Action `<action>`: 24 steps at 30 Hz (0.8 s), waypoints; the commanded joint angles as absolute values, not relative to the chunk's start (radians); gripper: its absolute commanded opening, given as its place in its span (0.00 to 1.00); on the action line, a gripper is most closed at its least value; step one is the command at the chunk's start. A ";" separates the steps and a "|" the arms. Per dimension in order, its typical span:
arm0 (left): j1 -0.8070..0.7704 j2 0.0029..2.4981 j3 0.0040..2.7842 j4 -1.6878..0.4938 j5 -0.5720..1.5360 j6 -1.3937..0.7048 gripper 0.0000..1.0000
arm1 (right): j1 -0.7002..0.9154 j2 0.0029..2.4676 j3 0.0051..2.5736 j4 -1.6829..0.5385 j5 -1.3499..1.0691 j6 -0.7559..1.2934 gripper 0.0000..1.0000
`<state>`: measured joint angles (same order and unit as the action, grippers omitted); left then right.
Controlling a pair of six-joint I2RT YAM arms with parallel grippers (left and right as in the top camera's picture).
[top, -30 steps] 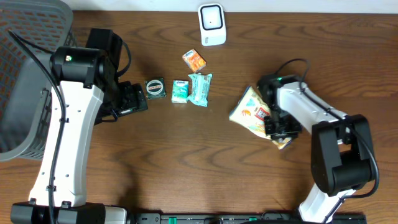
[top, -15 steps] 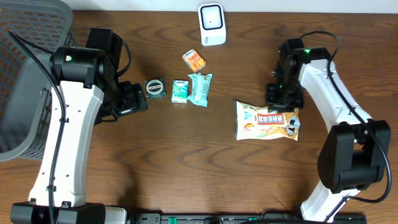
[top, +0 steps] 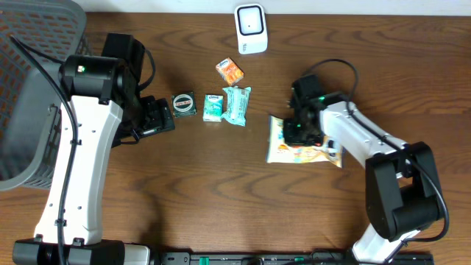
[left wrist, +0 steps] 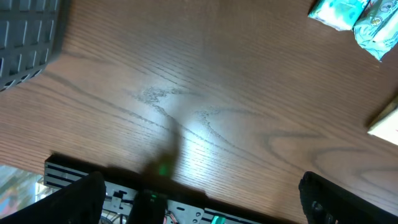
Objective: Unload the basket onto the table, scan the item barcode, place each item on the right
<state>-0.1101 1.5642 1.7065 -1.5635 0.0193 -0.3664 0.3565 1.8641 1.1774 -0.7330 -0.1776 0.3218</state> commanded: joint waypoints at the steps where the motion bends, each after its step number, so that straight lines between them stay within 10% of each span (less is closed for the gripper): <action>1: -0.108 1.568 1.705 -1.566 0.007 -0.369 0.98 | 0.432 1.900 1.196 -0.711 -0.295 0.336 0.23; 11: -0.108 1.568 1.705 -1.566 0.007 -0.369 0.98 | 0.415 1.900 1.620 -1.121 -0.091 0.276 0.21; 24: -0.108 1.568 1.705 -1.566 0.007 -0.369 0.97 | 0.390 1.903 1.327 -1.060 0.147 0.369 0.24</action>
<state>-0.1101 1.5642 1.7065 -1.5631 0.0193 -0.3664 0.4004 1.9007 1.4181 -1.1027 0.0326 0.3122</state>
